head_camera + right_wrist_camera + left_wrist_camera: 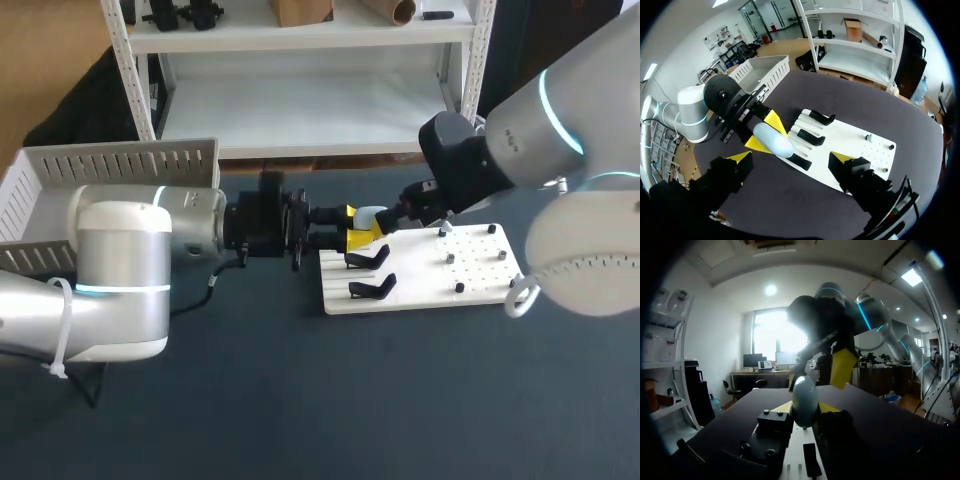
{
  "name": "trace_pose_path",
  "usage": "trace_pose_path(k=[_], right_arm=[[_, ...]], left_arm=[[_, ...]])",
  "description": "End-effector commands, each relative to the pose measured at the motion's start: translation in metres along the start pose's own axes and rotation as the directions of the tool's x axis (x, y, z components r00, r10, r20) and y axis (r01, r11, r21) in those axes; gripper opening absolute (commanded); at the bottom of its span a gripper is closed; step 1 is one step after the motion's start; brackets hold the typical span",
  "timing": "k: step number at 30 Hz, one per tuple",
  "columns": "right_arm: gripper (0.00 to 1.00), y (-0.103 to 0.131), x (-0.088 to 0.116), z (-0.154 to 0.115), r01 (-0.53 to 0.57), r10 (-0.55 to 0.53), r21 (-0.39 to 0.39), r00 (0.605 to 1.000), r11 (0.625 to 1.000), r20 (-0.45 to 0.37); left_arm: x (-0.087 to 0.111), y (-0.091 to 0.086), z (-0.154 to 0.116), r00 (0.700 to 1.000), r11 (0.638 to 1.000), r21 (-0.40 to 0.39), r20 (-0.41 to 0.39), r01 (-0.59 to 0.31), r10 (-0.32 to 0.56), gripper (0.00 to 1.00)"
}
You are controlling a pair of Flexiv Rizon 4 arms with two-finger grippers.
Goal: Pick up each earbud case from the left stands, insert the matching earbuds, close the lid, and place the case in the box.
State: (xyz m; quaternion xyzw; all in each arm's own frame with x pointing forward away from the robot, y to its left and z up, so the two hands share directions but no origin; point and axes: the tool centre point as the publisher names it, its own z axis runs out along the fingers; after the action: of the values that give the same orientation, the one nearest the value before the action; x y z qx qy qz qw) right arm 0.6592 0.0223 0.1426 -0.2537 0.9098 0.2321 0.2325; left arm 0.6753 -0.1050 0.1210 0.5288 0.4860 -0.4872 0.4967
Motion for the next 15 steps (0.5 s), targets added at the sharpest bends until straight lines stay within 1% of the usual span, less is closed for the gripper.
trace_pose_path(k=[1,15], right_arm=[[1.0,-0.0004,-0.0036,0.0042,-0.003,0.003,0.001,1.0,1.0,-0.005],[1.0,-0.0072,-0.0062,0.0086,-0.015,0.015,0.015,1.0,1.0,-0.006]], left_arm=[[0.001,0.0008,-0.0002,1.0,1.0,0.002,0.003,-0.001,0.001,0.0],[0.001,0.0008,-0.0002,1.0,1.0,0.002,0.003,-0.001,0.001,0.0]])
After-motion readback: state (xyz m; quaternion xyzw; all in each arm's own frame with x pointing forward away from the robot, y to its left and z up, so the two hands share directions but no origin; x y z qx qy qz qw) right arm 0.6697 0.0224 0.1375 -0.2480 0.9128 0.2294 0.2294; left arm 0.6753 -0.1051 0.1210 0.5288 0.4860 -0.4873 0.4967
